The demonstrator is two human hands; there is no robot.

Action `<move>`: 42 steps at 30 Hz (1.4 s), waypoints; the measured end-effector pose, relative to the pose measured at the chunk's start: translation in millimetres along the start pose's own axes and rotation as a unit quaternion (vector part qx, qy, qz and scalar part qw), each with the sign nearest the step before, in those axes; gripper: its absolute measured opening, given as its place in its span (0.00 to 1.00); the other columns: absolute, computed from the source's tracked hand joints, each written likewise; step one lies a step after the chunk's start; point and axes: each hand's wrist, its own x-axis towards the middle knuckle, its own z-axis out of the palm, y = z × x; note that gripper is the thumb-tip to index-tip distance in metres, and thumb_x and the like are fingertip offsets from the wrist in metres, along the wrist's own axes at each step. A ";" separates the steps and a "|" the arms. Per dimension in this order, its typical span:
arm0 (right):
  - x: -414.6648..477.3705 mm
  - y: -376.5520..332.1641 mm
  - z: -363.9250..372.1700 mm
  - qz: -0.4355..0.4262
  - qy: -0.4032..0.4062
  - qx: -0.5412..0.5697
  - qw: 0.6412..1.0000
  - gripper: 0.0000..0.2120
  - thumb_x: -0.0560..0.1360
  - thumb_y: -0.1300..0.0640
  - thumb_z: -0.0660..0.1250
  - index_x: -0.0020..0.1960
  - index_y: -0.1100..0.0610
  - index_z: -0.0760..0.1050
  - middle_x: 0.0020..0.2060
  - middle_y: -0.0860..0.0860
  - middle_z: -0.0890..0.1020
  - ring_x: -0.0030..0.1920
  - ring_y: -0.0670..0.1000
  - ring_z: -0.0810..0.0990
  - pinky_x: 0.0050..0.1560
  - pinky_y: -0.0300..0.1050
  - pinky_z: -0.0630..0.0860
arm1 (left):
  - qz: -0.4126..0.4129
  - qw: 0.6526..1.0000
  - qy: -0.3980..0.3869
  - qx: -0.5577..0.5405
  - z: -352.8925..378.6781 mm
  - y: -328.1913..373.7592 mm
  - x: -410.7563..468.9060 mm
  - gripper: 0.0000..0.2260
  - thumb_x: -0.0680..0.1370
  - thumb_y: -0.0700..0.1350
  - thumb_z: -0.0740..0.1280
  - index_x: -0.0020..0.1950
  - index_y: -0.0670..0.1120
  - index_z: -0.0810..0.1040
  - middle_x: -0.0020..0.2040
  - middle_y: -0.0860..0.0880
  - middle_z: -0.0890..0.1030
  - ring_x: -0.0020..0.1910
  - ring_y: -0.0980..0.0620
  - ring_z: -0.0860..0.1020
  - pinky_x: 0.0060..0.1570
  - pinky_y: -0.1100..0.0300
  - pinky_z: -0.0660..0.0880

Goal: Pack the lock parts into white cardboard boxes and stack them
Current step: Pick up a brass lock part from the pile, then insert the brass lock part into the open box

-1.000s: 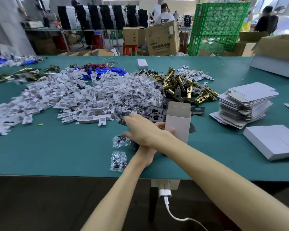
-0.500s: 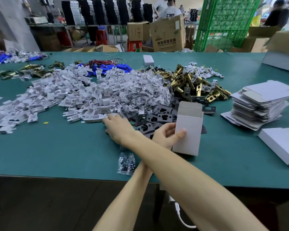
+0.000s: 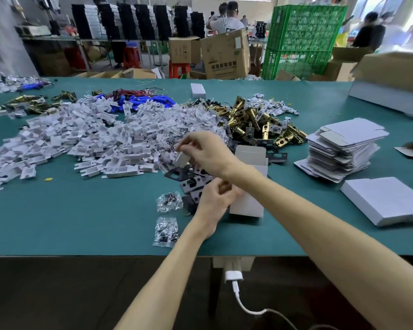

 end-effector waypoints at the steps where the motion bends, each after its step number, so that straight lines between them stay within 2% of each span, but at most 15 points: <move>1: -5.8 5.9 -19.7 0.011 0.014 0.004 1.000 0.09 0.82 0.62 0.65 0.57 0.64 0.81 0.48 0.55 0.83 0.36 0.45 0.80 0.33 0.33 0.77 | 0.006 1.000 -0.001 -0.019 3.2 6.5 0.0 0.14 0.80 0.40 0.72 0.66 0.41 0.79 0.61 0.43 0.84 0.61 0.43 0.83 0.55 0.58 0.79; 4: -22.8 29.6 -72.7 0.027 0.068 -0.012 0.997 0.06 0.81 0.62 0.68 0.56 0.62 0.80 0.42 0.53 0.84 0.33 0.44 0.82 0.33 0.34 0.77 | 0.027 0.995 -0.028 -0.094 4.8 15.3 -7.8 0.16 0.78 0.43 0.76 0.64 0.42 0.80 0.59 0.47 0.86 0.60 0.49 0.84 0.55 0.60 0.80; 8: -40.7 64.5 -112.5 0.061 0.137 -0.094 0.984 0.02 0.78 0.62 0.72 0.48 0.57 0.80 0.34 0.47 0.82 0.28 0.38 0.80 0.33 0.31 0.74 | 0.034 0.993 -0.030 -0.108 4.3 19.8 -12.6 0.18 0.77 0.42 0.75 0.66 0.41 0.80 0.61 0.46 0.86 0.62 0.47 0.83 0.61 0.54 0.80; 10: -49.1 75.7 -116.1 0.073 0.131 -0.122 0.981 0.04 0.76 0.62 0.74 0.46 0.55 0.81 0.35 0.45 0.82 0.31 0.37 0.80 0.37 0.30 0.76 | 0.032 0.992 -0.030 -0.114 4.4 19.1 -12.8 0.20 0.75 0.45 0.76 0.65 0.41 0.80 0.61 0.46 0.86 0.62 0.47 0.83 0.62 0.53 0.80; 12: -55.7 80.8 -111.8 0.074 0.111 -0.128 0.983 0.03 0.76 0.62 0.75 0.46 0.55 0.83 0.37 0.46 0.83 0.36 0.41 0.81 0.42 0.35 0.78 | 0.032 0.992 -0.030 -0.117 5.2 20.7 -15.3 0.22 0.73 0.46 0.76 0.65 0.41 0.80 0.60 0.46 0.86 0.61 0.47 0.83 0.62 0.52 0.80; 15: -58.0 80.9 -102.9 0.063 0.097 -0.138 0.984 0.02 0.75 0.62 0.75 0.47 0.57 0.84 0.39 0.48 0.83 0.39 0.43 0.80 0.41 0.25 0.72 | 0.029 0.992 -0.031 -0.122 4.6 20.3 -14.9 0.20 0.75 0.45 0.76 0.65 0.42 0.80 0.60 0.47 0.86 0.61 0.49 0.84 0.61 0.54 0.80; 17: -55.6 78.7 -101.5 0.065 0.086 -0.160 0.981 0.02 0.76 0.62 0.75 0.48 0.58 0.85 0.39 0.49 0.83 0.39 0.43 0.79 0.39 0.23 0.70 | 0.026 0.991 -0.030 -0.125 4.8 21.1 -14.7 0.17 0.77 0.43 0.75 0.65 0.42 0.80 0.59 0.47 0.86 0.60 0.50 0.84 0.60 0.55 0.81; 20: -51.4 73.8 -102.9 0.072 0.043 -0.217 0.973 0.02 0.75 0.61 0.75 0.46 0.57 0.86 0.38 0.48 0.83 0.40 0.46 0.81 0.40 0.32 0.73 | 0.031 0.991 -0.032 -0.128 5.2 19.9 -13.6 0.18 0.77 0.43 0.75 0.65 0.42 0.80 0.59 0.47 0.86 0.60 0.50 0.84 0.59 0.56 0.81; 24: -50.2 68.0 -100.7 0.067 0.015 -0.274 0.959 0.03 0.75 0.61 0.74 0.47 0.57 0.87 0.42 0.51 0.85 0.46 0.51 0.83 0.52 0.50 0.81 | 0.031 0.990 -0.034 -0.133 4.8 19.6 -12.6 0.22 0.75 0.46 0.76 0.67 0.42 0.79 0.60 0.46 0.86 0.61 0.49 0.84 0.59 0.56 0.81; 29: -48.4 61.5 -98.8 0.084 -0.002 -0.305 0.949 0.03 0.76 0.62 0.73 0.48 0.58 0.86 0.44 0.54 0.86 0.45 0.55 0.84 0.51 0.54 0.83 | 0.029 0.990 -0.038 -0.136 4.8 18.4 -11.5 0.24 0.73 0.48 0.77 0.66 0.42 0.79 0.60 0.46 0.86 0.61 0.48 0.84 0.59 0.56 0.80; 34: -49.0 55.0 -99.7 0.084 -0.011 -0.317 0.945 0.03 0.76 0.61 0.73 0.48 0.59 0.84 0.45 0.55 0.85 0.46 0.57 0.83 0.51 0.56 0.82 | 0.030 0.990 -0.036 -0.133 4.5 17.3 -10.5 0.23 0.72 0.48 0.77 0.65 0.43 0.80 0.60 0.46 0.86 0.61 0.47 0.84 0.63 0.50 0.80; 36: -51.3 58.2 -102.0 0.077 0.032 -0.287 0.954 0.03 0.76 0.60 0.73 0.49 0.59 0.84 0.45 0.55 0.85 0.46 0.56 0.83 0.51 0.55 0.82 | 0.029 0.990 -0.036 -0.135 4.2 16.4 -10.2 0.23 0.72 0.48 0.77 0.65 0.42 0.80 0.60 0.46 0.86 0.62 0.46 0.84 0.63 0.49 0.80; 39: -56.1 71.6 -105.9 0.084 0.195 -0.222 0.952 0.05 0.79 0.60 0.68 0.50 0.59 0.83 0.46 0.54 0.85 0.47 0.55 0.82 0.52 0.53 0.80 | 0.028 0.989 -0.038 -0.138 3.8 15.4 -9.5 0.23 0.73 0.48 0.77 0.65 0.43 0.80 0.60 0.47 0.86 0.62 0.47 0.84 0.63 0.50 0.80; 40: -58.7 79.4 -107.2 0.108 0.220 -0.202 0.948 0.06 0.79 0.60 0.67 0.50 0.59 0.82 0.47 0.55 0.85 0.48 0.56 0.82 0.52 0.53 0.79 | 0.028 0.989 -0.038 -0.139 3.8 15.1 -9.1 0.23 0.73 0.48 0.77 0.65 0.43 0.80 0.60 0.47 0.86 0.61 0.48 0.84 0.63 0.50 0.80; 42: -65.5 100.3 -103.8 0.187 0.180 -0.190 0.947 0.06 0.80 0.58 0.68 0.52 0.59 0.82 0.49 0.57 0.85 0.50 0.58 0.82 0.56 0.54 0.79 | 0.028 0.990 -0.034 -0.137 4.2 14.8 -8.4 0.22 0.73 0.49 0.77 0.65 0.43 0.80 0.59 0.47 0.86 0.61 0.47 0.84 0.63 0.50 0.80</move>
